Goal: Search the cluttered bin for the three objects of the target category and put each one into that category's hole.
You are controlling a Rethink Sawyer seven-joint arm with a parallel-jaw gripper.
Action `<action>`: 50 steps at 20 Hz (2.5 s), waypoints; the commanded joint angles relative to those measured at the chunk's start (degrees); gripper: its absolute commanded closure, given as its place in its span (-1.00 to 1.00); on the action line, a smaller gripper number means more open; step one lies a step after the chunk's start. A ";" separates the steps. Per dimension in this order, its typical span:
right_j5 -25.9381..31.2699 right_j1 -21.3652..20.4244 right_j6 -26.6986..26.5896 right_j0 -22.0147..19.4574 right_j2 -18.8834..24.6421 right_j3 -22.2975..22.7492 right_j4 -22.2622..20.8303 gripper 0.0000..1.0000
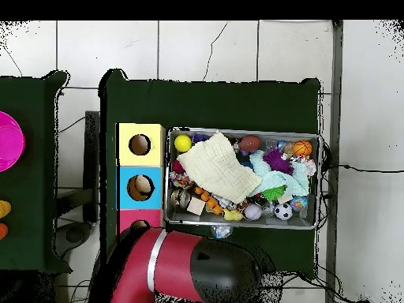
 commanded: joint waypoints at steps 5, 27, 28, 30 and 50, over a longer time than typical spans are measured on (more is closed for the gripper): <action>-2.26 8.22 5.99 1.43 0.03 -10.93 3.47 -1.00; 14.47 12.33 0.23 -5.63 4.11 -21.60 0.23 -1.00; 17.88 12.00 -0.37 -6.80 4.89 -21.86 -0.15 -1.00; 23.27 11.24 -2.03 -7.75 5.65 -21.76 0.36 -1.00; 28.11 12.91 -1.99 -10.72 6.81 -25.41 -3.15 -1.00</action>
